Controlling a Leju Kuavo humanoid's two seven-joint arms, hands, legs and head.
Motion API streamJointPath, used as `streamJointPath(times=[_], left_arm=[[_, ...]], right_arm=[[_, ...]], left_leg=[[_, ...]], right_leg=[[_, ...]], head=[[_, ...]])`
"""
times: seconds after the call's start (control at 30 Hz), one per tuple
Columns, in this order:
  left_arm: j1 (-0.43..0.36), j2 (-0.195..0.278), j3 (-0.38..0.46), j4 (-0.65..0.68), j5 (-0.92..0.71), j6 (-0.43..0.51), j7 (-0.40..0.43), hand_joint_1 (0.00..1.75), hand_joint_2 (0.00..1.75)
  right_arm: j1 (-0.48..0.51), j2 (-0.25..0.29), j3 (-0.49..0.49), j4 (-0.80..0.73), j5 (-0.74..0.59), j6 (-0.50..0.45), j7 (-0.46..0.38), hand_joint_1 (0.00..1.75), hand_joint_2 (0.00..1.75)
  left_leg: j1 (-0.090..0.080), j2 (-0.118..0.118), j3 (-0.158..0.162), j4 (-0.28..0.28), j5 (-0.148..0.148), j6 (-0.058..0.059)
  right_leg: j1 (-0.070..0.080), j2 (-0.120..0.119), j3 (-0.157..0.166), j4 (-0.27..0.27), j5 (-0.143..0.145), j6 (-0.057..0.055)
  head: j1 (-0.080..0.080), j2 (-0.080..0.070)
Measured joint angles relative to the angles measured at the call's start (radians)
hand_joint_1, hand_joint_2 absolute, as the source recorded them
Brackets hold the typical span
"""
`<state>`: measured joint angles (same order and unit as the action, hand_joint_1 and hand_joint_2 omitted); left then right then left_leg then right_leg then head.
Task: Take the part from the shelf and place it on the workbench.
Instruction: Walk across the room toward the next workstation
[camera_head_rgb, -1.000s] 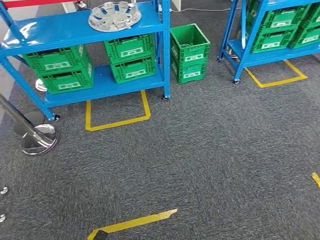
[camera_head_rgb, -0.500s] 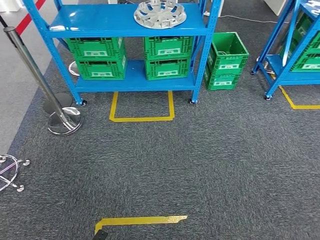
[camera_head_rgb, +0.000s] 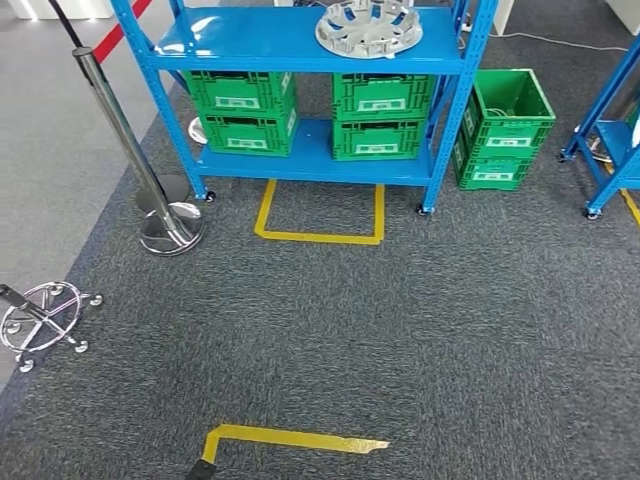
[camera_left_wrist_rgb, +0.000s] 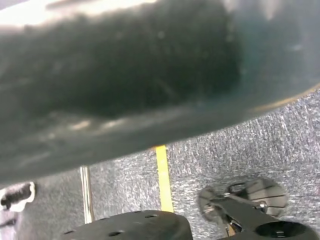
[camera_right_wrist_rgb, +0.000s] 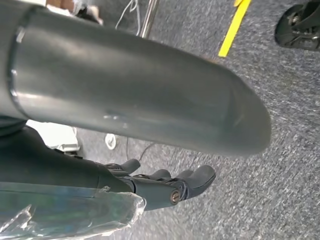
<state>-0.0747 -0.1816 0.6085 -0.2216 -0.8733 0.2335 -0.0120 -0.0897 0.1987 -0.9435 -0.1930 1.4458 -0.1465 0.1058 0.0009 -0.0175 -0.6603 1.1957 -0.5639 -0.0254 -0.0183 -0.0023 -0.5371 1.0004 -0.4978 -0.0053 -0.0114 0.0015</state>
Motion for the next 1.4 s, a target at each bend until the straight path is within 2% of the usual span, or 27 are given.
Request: streamJointPath(times=[0.03,0.07,0.1,0.13,0.17,0.2,0.23,0.27,0.3,0.37,0.43,0.5,0.53,0.57,0.6,0.63,0.67,0.7,0.73,0.77,0.8,0.93,1.1,1.17,1.3,1.4], left_arm=[[0.0,0.0,0.0,0.0,0.0,0.0,0.0,0.0,0.0],[0.001,0.0,0.0,0.0,0.0,0.0,0.0,0.0,0.0],[0.003,0.0,0.0,0.0,-0.001,0.0,0.0,0.0,0.0],[0.004,0.001,0.0,0.0,-0.003,-0.001,0.0,0.0,0.0],[0.005,0.001,0.0,0.0,-0.004,-0.001,0.0,0.0,0.0],[0.003,0.002,-0.001,0.0,-0.006,-0.001,0.0,0.0,0.0],[0.001,0.002,-0.001,0.0,-0.006,-0.001,0.0,0.0,0.0],[-0.001,0.001,-0.001,0.0,-0.006,-0.001,0.0,0.0,0.0],[-0.002,0.001,-0.002,0.0,-0.007,-0.001,0.0,0.0,0.0],[0.002,0.001,-0.002,0.0,-0.007,-0.001,0.0,0.0,0.0],[0.004,0.0,-0.002,0.001,-0.007,-0.001,0.0,0.0,0.0],[0.002,-0.002,-0.003,0.001,-0.007,-0.001,0.0,0.0,0.0],[0.001,-0.004,-0.003,0.001,-0.007,-0.002,0.0,0.0,0.0],[0.001,-0.004,-0.003,0.001,-0.007,-0.002,0.001,0.0,0.0],[0.001,-0.004,-0.003,0.001,-0.007,-0.002,0.001,0.0,0.0],[0.001,-0.004,-0.003,0.001,-0.007,-0.002,0.002,0.0,0.0],[0.001,-0.004,-0.003,0.001,-0.008,-0.003,0.002,0.0,0.0],[0.001,-0.004,-0.003,0.001,-0.008,-0.003,0.002,0.0,0.0],[0.0,-0.004,-0.004,0.001,-0.01,-0.004,0.002,0.0,0.0],[-0.001,-0.004,-0.004,0.001,-0.012,-0.004,0.002,0.0,0.0],[-0.002,-0.003,-0.004,0.001,-0.014,-0.004,0.002,0.0,0.0],[-0.003,-0.002,-0.01,0.002,-0.026,-0.006,0.008,0.0,0.0],[-0.005,-0.003,-0.014,0.002,-0.033,-0.005,0.013,0.0,0.0],[-0.004,-0.003,-0.014,0.002,-0.033,-0.004,0.014,0.0,0.0],[-0.004,-0.006,-0.013,0.002,-0.021,-0.004,0.013,0.0,0.0],[-0.004,-0.007,-0.012,0.002,-0.017,-0.004,0.012,0.0,0.0]], right_arm=[[0.001,0.0,0.0,0.0,0.0,0.0,0.0,0.0,0.0],[0.002,0.0,0.0,0.0,0.0,0.0,0.0,0.0,0.0],[0.002,0.0,0.0,0.0,0.0,0.0,0.0,0.0,0.0],[0.001,0.0,0.0,0.0,0.0,0.0,0.0,0.0,0.0],[0.0,0.0,0.0,0.0,0.0,0.0,0.0,0.0,0.0],[0.0,0.0,0.0,0.0,0.001,0.0,0.0,0.0,0.0],[-0.001,0.0,0.0,0.0,0.001,0.0,0.0,0.0,0.0],[-0.001,0.001,0.0,0.0,0.001,0.0,0.0,0.0,0.0],[-0.003,0.001,0.0,0.0,0.001,0.0,0.0,0.0,0.0],[-0.005,0.0,0.0,0.0,0.001,0.001,0.0,0.0,0.0],[-0.006,0.0,0.0,0.0,0.001,0.001,0.0,0.0,0.0],[-0.006,0.0,0.0,0.0,0.0,0.001,-0.001,0.0,0.0],[-0.006,0.0,0.0,0.0,-0.003,0.001,-0.002,0.0,0.0],[-0.005,0.0,0.0,0.0,-0.006,-0.001,-0.006,0.0,0.0],[-0.004,-0.001,0.0,0.0,-0.009,-0.002,-0.01,0.0,0.0],[-0.004,-0.001,0.0,0.0,-0.012,-0.004,-0.013,0.0,0.0],[-0.004,-0.002,-0.001,0.0,-0.015,-0.005,-0.017,0.0,0.0],[-0.005,-0.002,-0.001,0.0,-0.017,-0.006,-0.019,0.0,0.0],[-0.007,-0.002,-0.001,0.0,-0.019,-0.007,-0.02,0.0,0.0],[-0.009,-0.002,-0.001,0.0,-0.02,-0.008,-0.02,0.0,0.0],[-0.011,-0.002,-0.001,0.0,-0.022,-0.009,-0.019,0.0,0.0],[-0.01,-0.002,-0.003,0.0,-0.031,-0.013,-0.004,0.0,0.0],[-0.013,-0.002,-0.005,0.0,-0.037,-0.015,0.003,0.0,0.0],[-0.013,-0.002,-0.005,0.0,-0.039,-0.017,0.003,0.0,0.0],[-0.013,-0.002,-0.005,0.0,-0.04,-0.018,0.001,0.0,0.0],[-0.013,-0.002,-0.006,0.0,-0.044,-0.018,-0.002,0.0,0.0]], left_leg=[[0.002,0.005,-0.03,0.06,-0.02,-0.002],[0.002,0.007,-0.047,0.09,-0.022,-0.002],[0.003,0.008,-0.044,0.084,-0.005,0.0],[0.002,0.012,-0.02,0.035,0.03,0.004],[-0.001,0.024,0.017,-0.036,0.068,0.012],[-0.006,0.043,0.052,-0.105,0.093,0.02],[-0.011,0.059,0.078,-0.156,0.107,0.028],[-0.016,0.071,0.09,-0.184,0.109,0.034],[-0.019,0.071,0.091,-0.19,0.104,0.037],[-0.015,0.055,0.093,-0.199,0.107,0.045],[-0.008,0.04,0.1,-0.209,0.112,0.054],[-0.006,0.027,0.102,-0.211,0.113,0.059],[-0.007,0.021,0.102,-0.21,0.113,0.06],[-0.007,0.015,0.102,-0.21,0.113,0.06],[-0.008,0.01,0.103,-0.21,0.112,0.06],[-0.008,0.005,0.106,-0.21,0.111,0.058],[-0.007,0.002,0.109,-0.209,0.109,0.056],[-0.009,-0.001,0.111,-0.209,0.106,0.052],[-0.01,-0.002,0.111,-0.206,0.104,0.048],[-0.012,-0.002,0.109,-0.203,0.103,0.046],[-0.014,-0.003,0.105,-0.201,0.103,0.047],[-0.015,-0.003,0.103,-0.199,0.106,0.069],[-0.013,-0.003,0.105,-0.205,0.108,0.071],[-0.012,-0.003,0.106,-0.207,0.109,0.067],[-0.009,-0.003,0.106,-0.209,0.108,0.036],[-0.009,-0.003,0.106,-0.209,0.107,0.032]], right_leg=[[0.002,-0.013,0.0,0.0,-0.001,-0.002],[0.003,-0.024,0.001,0.0,-0.003,-0.003],[0.005,-0.034,0.003,0.0,-0.004,-0.003],[0.007,-0.044,0.006,0.0,-0.006,-0.002],[0.008,-0.052,0.01,0.0,-0.009,-0.001],[0.011,-0.061,0.013,0.001,-0.012,0.002],[0.014,-0.068,0.015,0.001,-0.015,0.006],[0.016,-0.076,0.016,0.002,-0.017,0.01],[0.018,-0.084,0.017,0.001,-0.019,0.015],[0.018,-0.096,0.017,0.011,-0.028,0.024],[0.019,-0.062,-0.003,0.079,-0.066,0.034],[0.018,-0.014,-0.057,0.203,-0.128,0.04],[0.017,-0.004,-0.086,0.259,-0.153,0.041],[0.016,0.0,-0.108,0.291,-0.161,0.04],[0.016,0.0,-0.114,0.288,-0.147,0.04],[0.016,0.0,-0.102,0.249,-0.113,0.038],[0.015,0.001,-0.076,0.178,-0.066,0.037],[0.015,0.003,-0.046,0.107,-0.031,0.035],[0.015,0.007,-0.021,0.049,-0.008,0.033],[0.014,0.01,-0.006,0.013,0.002,0.031],[0.013,0.013,-0.002,0.002,0.0,0.03],[0.015,0.013,-0.001,-0.002,0.003,0.028],[0.02,0.013,0.0,-0.002,0.0,0.018],[0.021,0.013,0.0,-0.001,0.0,0.017],[0.022,0.013,-0.001,0.001,-0.002,0.013],[0.022,0.012,0.0,0.002,-0.002,0.013]], head=[[0.0,0.0],[0.0,0.0],[0.0,0.0],[0.0,0.0],[0.0,0.0],[0.0,0.0],[0.0,0.0],[0.001,0.0],[0.001,0.0],[0.001,0.0],[0.007,0.0],[0.016,0.0],[0.018,0.0],[0.018,0.0],[0.019,0.0],[0.019,0.0],[0.019,0.0],[0.02,0.0],[0.02,0.0],[0.019,0.0],[0.018,0.0],[0.017,0.0],[0.017,0.0],[0.017,0.0],[0.017,0.0],[0.017,0.0]])
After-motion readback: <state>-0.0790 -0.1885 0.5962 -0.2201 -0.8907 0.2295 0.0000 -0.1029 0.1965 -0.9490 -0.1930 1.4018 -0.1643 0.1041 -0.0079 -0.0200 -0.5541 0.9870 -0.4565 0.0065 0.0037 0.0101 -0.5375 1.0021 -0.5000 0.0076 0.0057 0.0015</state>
